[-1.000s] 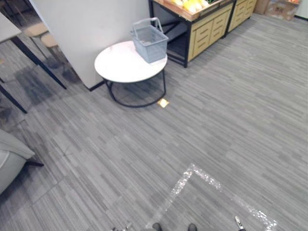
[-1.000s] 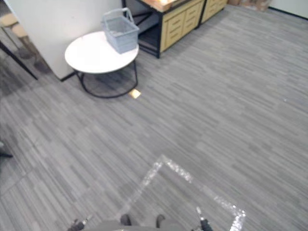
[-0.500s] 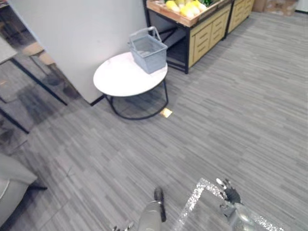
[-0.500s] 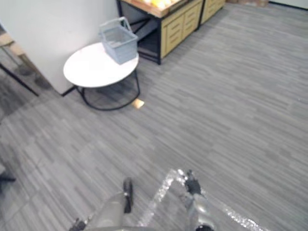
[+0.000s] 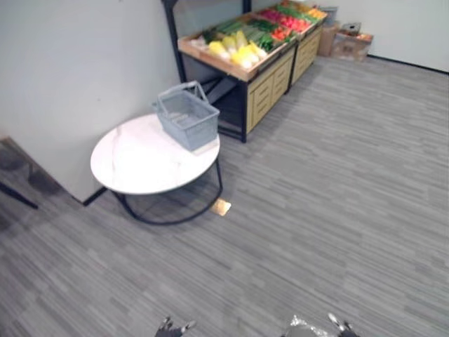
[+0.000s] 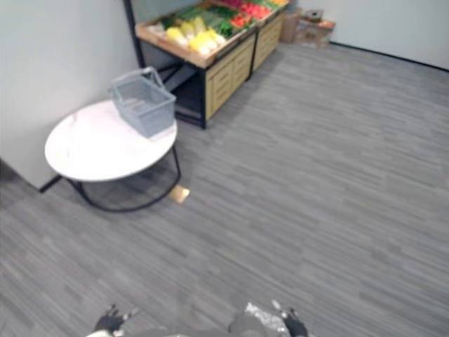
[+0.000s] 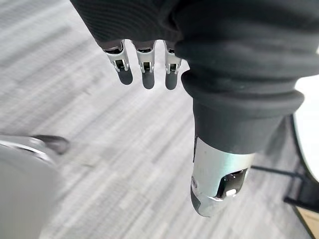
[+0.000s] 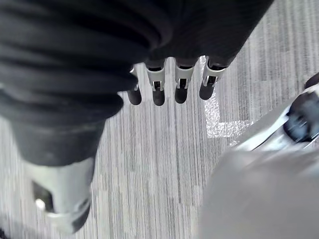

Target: Pick vegetable in the basket

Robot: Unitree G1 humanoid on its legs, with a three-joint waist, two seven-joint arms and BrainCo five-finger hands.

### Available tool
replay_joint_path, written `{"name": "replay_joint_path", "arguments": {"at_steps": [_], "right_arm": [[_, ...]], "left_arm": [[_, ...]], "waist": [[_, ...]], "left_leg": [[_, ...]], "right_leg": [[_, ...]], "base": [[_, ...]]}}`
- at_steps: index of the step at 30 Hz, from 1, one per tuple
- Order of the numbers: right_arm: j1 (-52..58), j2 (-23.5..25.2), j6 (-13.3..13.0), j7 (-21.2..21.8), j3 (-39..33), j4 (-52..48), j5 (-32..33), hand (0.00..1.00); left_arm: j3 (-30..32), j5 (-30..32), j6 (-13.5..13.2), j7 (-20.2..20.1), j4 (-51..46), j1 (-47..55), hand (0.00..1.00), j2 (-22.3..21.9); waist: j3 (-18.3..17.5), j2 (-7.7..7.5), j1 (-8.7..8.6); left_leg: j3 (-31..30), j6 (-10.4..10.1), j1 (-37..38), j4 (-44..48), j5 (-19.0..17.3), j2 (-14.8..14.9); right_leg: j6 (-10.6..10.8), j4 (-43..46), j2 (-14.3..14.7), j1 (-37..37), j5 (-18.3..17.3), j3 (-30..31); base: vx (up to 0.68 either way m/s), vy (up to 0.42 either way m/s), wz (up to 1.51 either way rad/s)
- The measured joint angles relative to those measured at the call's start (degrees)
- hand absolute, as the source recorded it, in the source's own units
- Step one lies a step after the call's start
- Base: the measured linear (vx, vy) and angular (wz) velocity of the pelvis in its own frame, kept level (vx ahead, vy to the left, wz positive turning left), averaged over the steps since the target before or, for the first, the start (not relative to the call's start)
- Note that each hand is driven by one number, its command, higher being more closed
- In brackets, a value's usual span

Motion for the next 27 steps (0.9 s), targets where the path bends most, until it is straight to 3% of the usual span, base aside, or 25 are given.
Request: {"name": "replay_joint_path", "arguments": {"at_steps": [2,3,4,7,8,9,12,14,16,18,19,20,21,22,23,25,26,27], "right_arm": [[1.4,0.8,0.4,-0.2,-2.5,-0.2,0.0,0.00],[1.5,1.7,0.7,-0.5,-3.2,-0.3,0.0,0.00],[1.4,2.4,0.9,-0.6,-3.2,-0.7,0.0,0.00],[1.1,2.6,0.9,-0.7,-3.2,-2.4,0.0,0.00],[0.3,2.5,0.9,-0.7,-3.3,-2.9,0.0,0.00],[-0.3,2.0,0.8,-0.8,-3.4,-3.0,0.0,0.00],[-2.7,1.9,0.8,-0.8,-3.6,-3.1,-0.1,0.00],[-3.3,1.5,0.8,-0.7,-3.5,-2.8,-0.1,0.00],[-4.2,1.0,0.9,-0.6,-3.5,-2.1,-0.1,0.00],[-4.4,0.9,0.9,-0.6,-2.3,-2.4,-0.4,0.00],[-4.4,0.6,0.9,-0.6,-1.7,-2.3,-0.6,0.00],[-4.6,0.4,1.0,-0.6,-0.8,-2.3,-1.2,0.00],[-5.5,0.5,1.0,-0.6,0.2,-2.3,-1.6,0.00],[-6.3,0.6,0.9,-0.5,1.1,-2.1,-1.9,0.00],[-6.6,0.6,0.9,-0.5,1.1,-1.9,-1.9,0.00],[-8.1,0.1,1.0,-0.6,1.3,1.3,-2.0,0.00],[-8.2,0.1,1.0,-0.6,1.3,1.8,-2.0,0.00],[-8.2,-0.1,1.0,-0.6,1.2,2.0,-2.0,0.00]], "left_arm": [[0.1,-0.4,-0.2,0.4,-3.1,-2.8,0.00,-1.1],[0.1,-0.6,-0.5,0.4,-4.7,-3.2,0.00,-2.0],[0.1,-0.6,-0.9,0.4,-6.4,-3.9,0.00,-3.0],[0.1,-0.6,-1.5,0.4,-7.3,-5.0,0.00,-3.8],[0.8,-0.7,-1.8,0.5,-6.6,-5.1,0.00,-4.2],[0.8,-0.6,-1.8,0.5,-6.2,-5.2,0.00,-4.7],[1.0,-0.6,-2.1,0.3,-5.1,-4.9,0.00,-7.0],[1.9,-0.6,-2.2,0.3,-2.9,-4.2,0.00,-8.4],[3.6,-0.6,-2.0,0.3,-0.3,-2.7,0.00,-9.0],[6.2,-0.7,-1.7,0.1,0.6,-2.3,0.00,-7.9],[6.7,-0.7,-1.5,0.0,0.7,-2.2,0.00,-7.6],[7.6,-0.7,-1.2,-0.2,0.9,-1.5,0.00,-7.1],[9.0,-0.7,-1.0,-0.2,1.8,-0.5,0.00,-6.5],[11.0,-2.1,-0.7,-0.2,2.0,0.4,0.00,-6.4],[11.2,-2.3,-0.7,-0.2,2.0,0.4,0.00,-6.4],[11.4,-2.8,-0.9,-0.9,1.3,0.1,0.00,-6.1],[11.3,-2.8,-1.1,-1.0,1.3,-0.1,0.00,-6.1],[11.2,-2.8,-1.2,-1.4,1.3,-0.3,0.00,-6.0]], "waist": [[1.1,0.54,0.08],[1.3,0.55,-0.11],[1.3,0.98,-0.28],[1.7,0.86,-0.05],[2.6,1.66,0.01],[2.7,2.63,0.04],[3.6,2.22,0.01],[3.0,3.14,0.06],[2.4,4.14,0.04],[2.5,3.96,0.05],[2.8,3.53,0.21],[2.9,3.55,0.41],[3.0,3.40,0.55],[3.1,3.16,1.04],[3.1,3.15,1.29],[3.2,3.11,2.60],[3.2,3.10,2.93],[3.3,3.03,3.37]], "left_leg": [[-0.1,-0.6,4.7,-2.0,-0.3,0.8],[0.0,-0.6,6.4,-2.2,-0.4,1.6],[0.0,-1.7,7.5,-2.3,-1.3,3.2],[0.0,-5.9,10.5,-3.6,-4.0,5.8],[0.2,-7.8,12.8,-3.8,-5.4,7.9],[0.3,-7.8,12.8,-3.5,-5.1,9.0],[-1.6,-8.0,15.1,-1.1,-0.1,10.2],[-4.4,-7.9,14.6,2.8,2.7,11.7],[-8.3,-8.8,9.8,13.0,6.5,13.4],[-14.2,-14.5,0.6,31.3,19.1,13.7],[-14.0,-15.9,-1.5,36.1,20.0,13.8],[-12.3,-15.9,-4.1,42.8,19.6,14.0],[-8.8,-14.9,-6.8,48.7,16.6,14.3],[-4.3,-13.1,-9.8,52.2,11.1,14.0],[-3.7,-12.7,-10.4,52.4,10.1,13.9],[2.6,-10.1,-16.4,47.1,2.2,12.2],[4.6,-9.6,-17.2,43.5,1.6,11.8],[7.7,-8.7,-18.1,33.9,1.9,10.8]], "right_leg": [[-3.3,-6.0,-2.5,-4.3,-4.9,-5.9],[-5.6,-13.3,-3.9,-4.9,-6.5,-9.2],[-6.3,-22.7,-4.4,-4.7,-7.0,-12.2],[-5.9,-43.6,-4.8,-3.6,-4.8,-13.0],[-8.6,-47.5,-3.2,-1.8,0.6,-14.4],[-8.5,-46.9,-2.1,-1.5,-0.5,-14.8],[-9.8,-36.8,-1.6,-2.2,-10.8,-14.6],[-10.5,-37.6,0.3,0.4,-12.9,-15.2],[-10.9,-41.9,2.9,3.9,-13.1,-15.8],[-12.7,-46.9,4.3,9.6,-13.0,-16.8],[-13.3,-47.8,4.4,11.1,-12.9,-16.8],[-13.7,-49.4,4.7,13.7,-13.0,-16.2],[-13.6,-52.4,5.0,17.8,-13.0,-14.7],[-13.4,-55.9,4.7,22.6,-12.7,-13.2],[-13.4,-56.3,4.6,23.3,-12.7,-12.9],[-12.5,-60.1,2.6,28.6,-12.3,-11.5],[-12.2,-61.1,1.8,29.6,-12.1,-11.3],[-10.5,-62.6,0.5,31.8,-12.5,-11.2]], "base": [[0.28,-0.086,0.07],[0.36,-0.188,0.19],[0.44,-0.277,0.23],[0.42,-0.287,0.10],[0.49,-0.334,-0.16],[0.55,-0.398,-0.17],[0.44,-0.345,-0.06],[0.40,-0.275,-0.04],[0.39,-0.238,-0.08],[0.45,-0.164,0.07],[0.43,-0.094,-0.08],[0.42,-0.063,-0.34],[0.41,-0.040,-0.57],[0.39,-0.019,-0.51],[0.36,0.028,-0.50],[0.39,0.111,-0.41],[0.45,0.191,-0.39],[0.22,0.110,-0.28]]}}
